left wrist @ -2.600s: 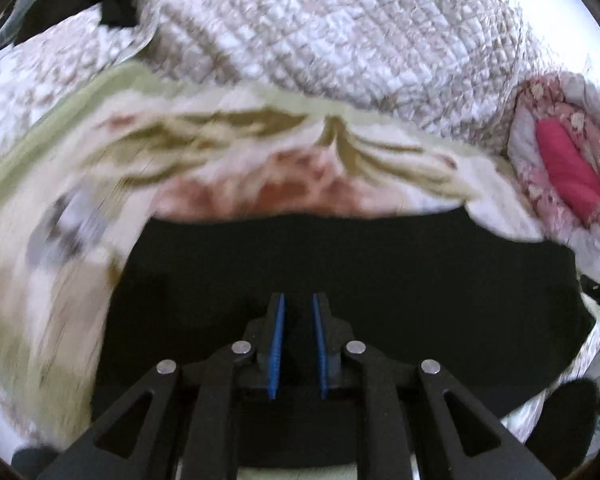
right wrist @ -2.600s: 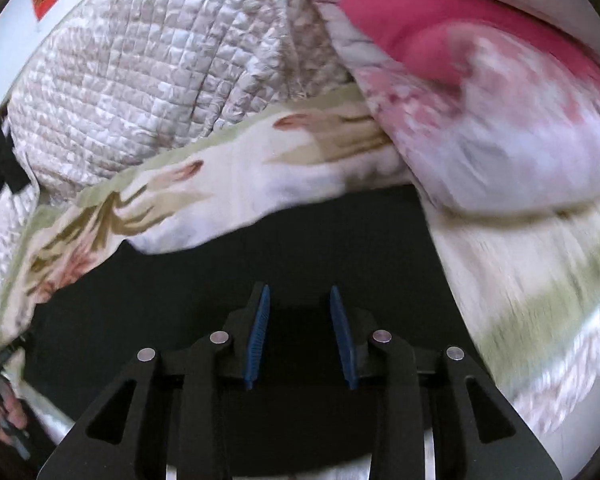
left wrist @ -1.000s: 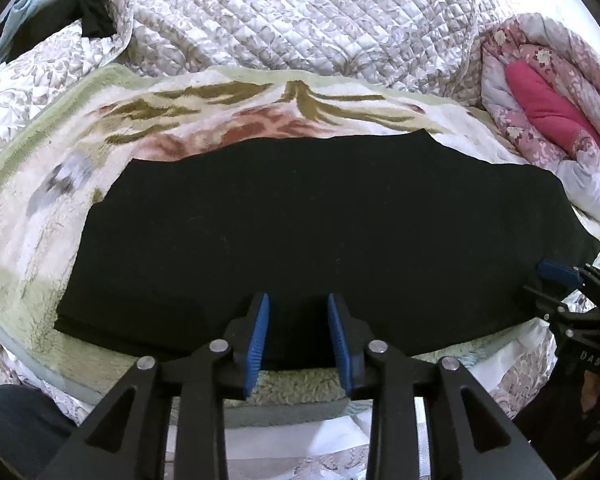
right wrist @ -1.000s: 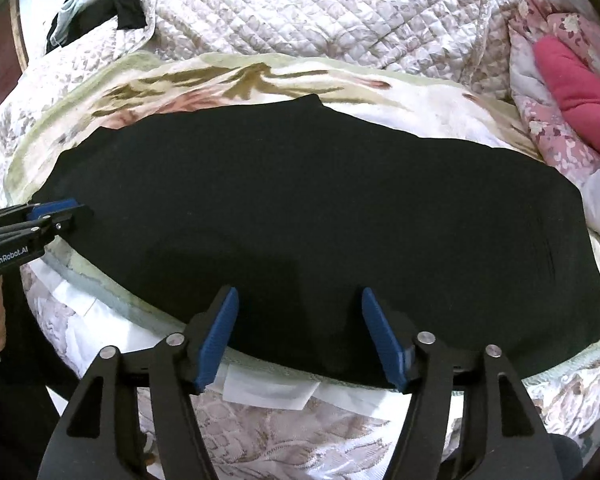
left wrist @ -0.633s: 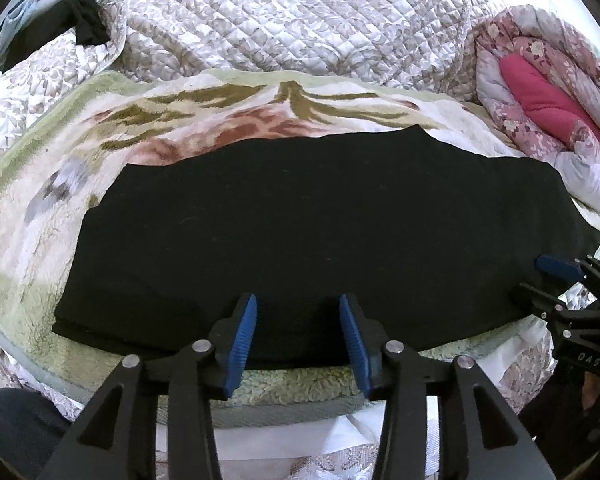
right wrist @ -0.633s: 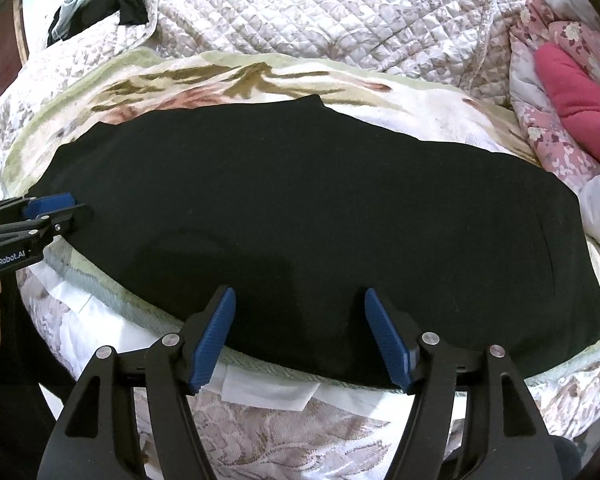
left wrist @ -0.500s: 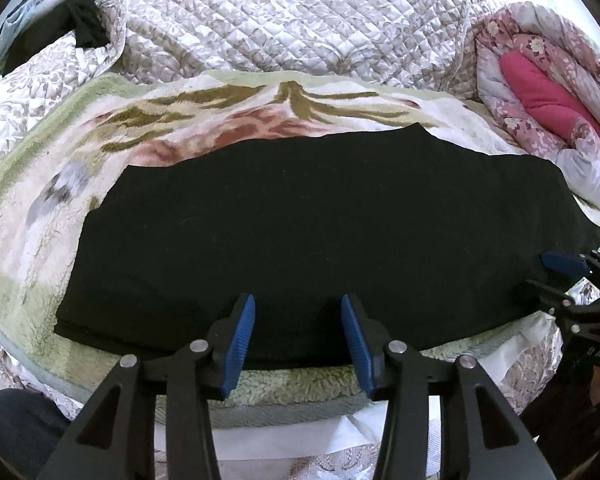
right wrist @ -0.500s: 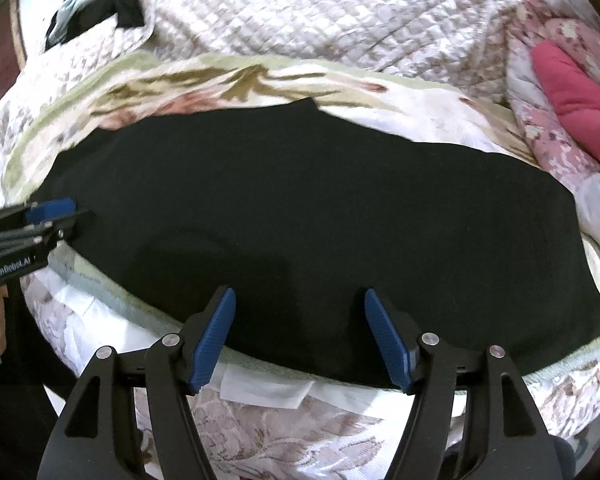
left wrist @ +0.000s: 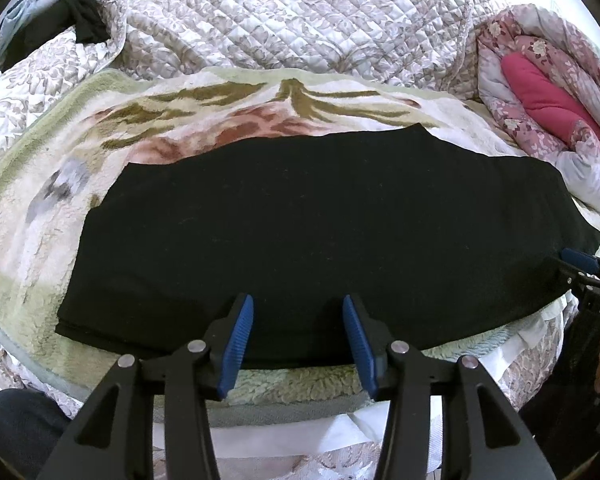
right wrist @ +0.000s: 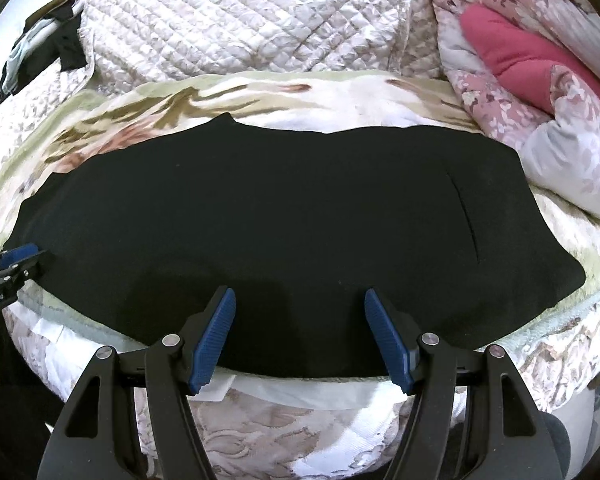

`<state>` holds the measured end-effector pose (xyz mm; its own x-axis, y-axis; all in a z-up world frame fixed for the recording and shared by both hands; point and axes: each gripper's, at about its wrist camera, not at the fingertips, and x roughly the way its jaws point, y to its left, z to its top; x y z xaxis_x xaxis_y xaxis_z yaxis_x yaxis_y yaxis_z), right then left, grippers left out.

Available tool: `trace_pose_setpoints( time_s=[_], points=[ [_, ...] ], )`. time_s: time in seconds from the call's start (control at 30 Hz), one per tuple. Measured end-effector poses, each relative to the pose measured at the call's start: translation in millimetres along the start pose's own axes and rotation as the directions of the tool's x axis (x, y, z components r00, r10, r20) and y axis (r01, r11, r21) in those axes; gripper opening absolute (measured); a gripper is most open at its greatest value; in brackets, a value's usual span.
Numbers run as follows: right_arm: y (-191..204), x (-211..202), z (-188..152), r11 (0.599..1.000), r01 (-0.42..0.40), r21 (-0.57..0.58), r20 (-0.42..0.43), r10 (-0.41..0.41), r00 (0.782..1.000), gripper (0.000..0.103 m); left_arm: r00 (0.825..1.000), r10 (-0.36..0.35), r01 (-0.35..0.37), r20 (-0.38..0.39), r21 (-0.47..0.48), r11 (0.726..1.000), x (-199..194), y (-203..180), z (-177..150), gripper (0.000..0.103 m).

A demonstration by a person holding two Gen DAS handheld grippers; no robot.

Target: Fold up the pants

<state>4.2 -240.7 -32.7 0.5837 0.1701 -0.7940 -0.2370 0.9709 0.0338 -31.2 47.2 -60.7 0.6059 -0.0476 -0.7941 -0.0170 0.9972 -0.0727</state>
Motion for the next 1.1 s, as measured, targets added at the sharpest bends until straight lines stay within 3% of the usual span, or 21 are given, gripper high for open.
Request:
trace_pose_setpoints(
  time_s=[0.77, 1.1],
  points=[
    [16, -1, 0, 0.998, -0.050, -0.024, 0.004, 0.050, 0.999, 0.067, 0.998, 0.065, -0.064, 0.004, -0.123, 0.990, -8, 33, 3, 0.050],
    [30, 0, 1, 0.997, -0.058, -0.054, -0.014, 0.057, 0.998, 0.067, 0.999, 0.052, -0.050, 0.010, -0.169, 0.984, -9, 44, 1, 0.050]
  ],
)
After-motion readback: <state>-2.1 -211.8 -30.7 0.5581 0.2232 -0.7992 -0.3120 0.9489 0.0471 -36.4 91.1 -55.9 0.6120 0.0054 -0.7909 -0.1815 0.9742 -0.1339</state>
